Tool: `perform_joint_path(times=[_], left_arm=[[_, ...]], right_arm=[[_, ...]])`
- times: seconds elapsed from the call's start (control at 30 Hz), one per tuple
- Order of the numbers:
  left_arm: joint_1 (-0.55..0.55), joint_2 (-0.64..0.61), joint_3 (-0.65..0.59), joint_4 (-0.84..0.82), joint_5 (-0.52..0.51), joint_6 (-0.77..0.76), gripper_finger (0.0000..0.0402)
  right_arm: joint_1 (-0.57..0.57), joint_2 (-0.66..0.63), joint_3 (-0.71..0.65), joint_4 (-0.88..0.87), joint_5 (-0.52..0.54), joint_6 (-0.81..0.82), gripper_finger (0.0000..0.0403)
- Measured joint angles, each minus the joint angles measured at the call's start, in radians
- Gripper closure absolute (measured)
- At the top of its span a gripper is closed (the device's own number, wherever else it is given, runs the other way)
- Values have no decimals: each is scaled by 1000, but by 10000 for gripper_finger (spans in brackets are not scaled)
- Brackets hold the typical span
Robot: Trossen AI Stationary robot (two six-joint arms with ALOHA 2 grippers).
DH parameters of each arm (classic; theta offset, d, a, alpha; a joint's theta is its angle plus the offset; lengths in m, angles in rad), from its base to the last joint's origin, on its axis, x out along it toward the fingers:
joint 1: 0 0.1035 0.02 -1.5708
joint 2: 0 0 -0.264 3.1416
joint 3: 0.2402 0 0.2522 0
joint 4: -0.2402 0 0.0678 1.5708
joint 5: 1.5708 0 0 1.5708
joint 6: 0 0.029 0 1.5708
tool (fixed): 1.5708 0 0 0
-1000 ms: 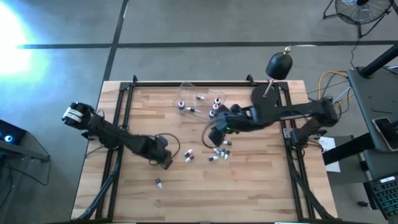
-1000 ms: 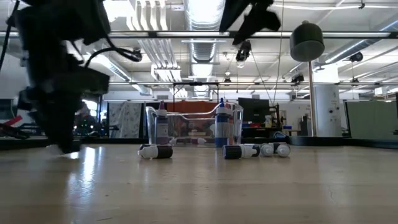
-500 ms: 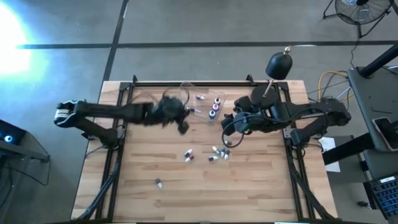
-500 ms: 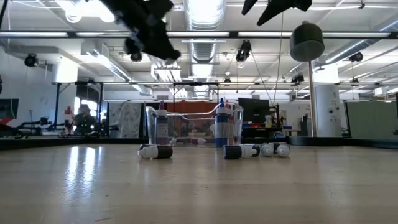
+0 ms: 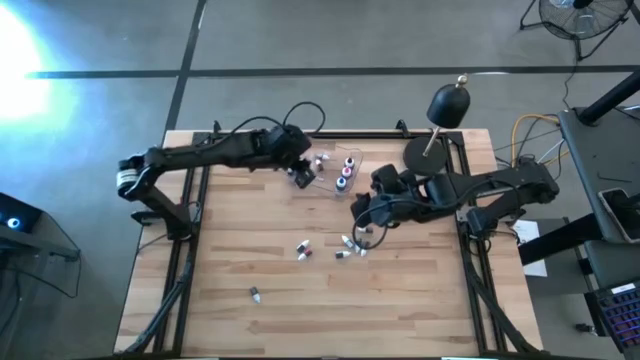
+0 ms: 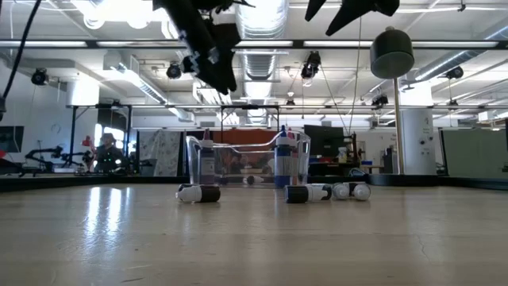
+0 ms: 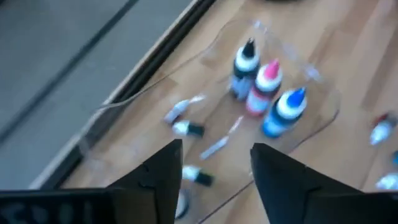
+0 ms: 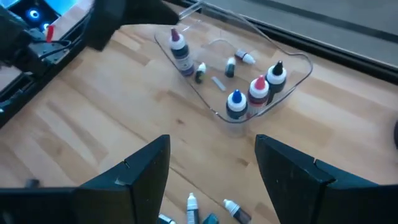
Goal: Pick & Place food coloring
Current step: Put the top small red food coloring bottle into the transparent bin
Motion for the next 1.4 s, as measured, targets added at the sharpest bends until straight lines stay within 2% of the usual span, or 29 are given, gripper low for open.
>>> perform_joint_path(times=[0.13,0.27,0.37,0.5,0.6,0.73,0.9,1.2,1.33,1.4], left_arm=[[-73,-65,-10,-111,29,112,230],[-174,-163,-99,-195,66,129,230],[-253,-243,-206,-194,65,47,230],[-350,-340,-353,-145,66,-172,230],[-416,-396,-453,-81,63,-338,230],[-492,-450,-547,-14,63,-514,229],[-562,-466,-600,1,61,-646,229],[-603,-461,-656,5,33,-725,229],[-603,-460,-658,9,19,-713,229],[-603,-459,-659,8,-5,-694,229]], right_arm=[[1,0,0,-17,-18,-20,176],[1,6,-13,-61,-163,-84,177],[1,16,-60,-78,-271,-111,177],[1,45,-174,-57,-367,-198,177],[6,82,-265,-28,-394,-317,177],[21,117,-371,128,-419,-488,177],[12,116,-490,333,-420,-546,177],[-62,105,-624,511,-426,-608,177],[-114,105,-643,570,-428,-656,177],[-138,105,-652,612,-463,-702,177]])
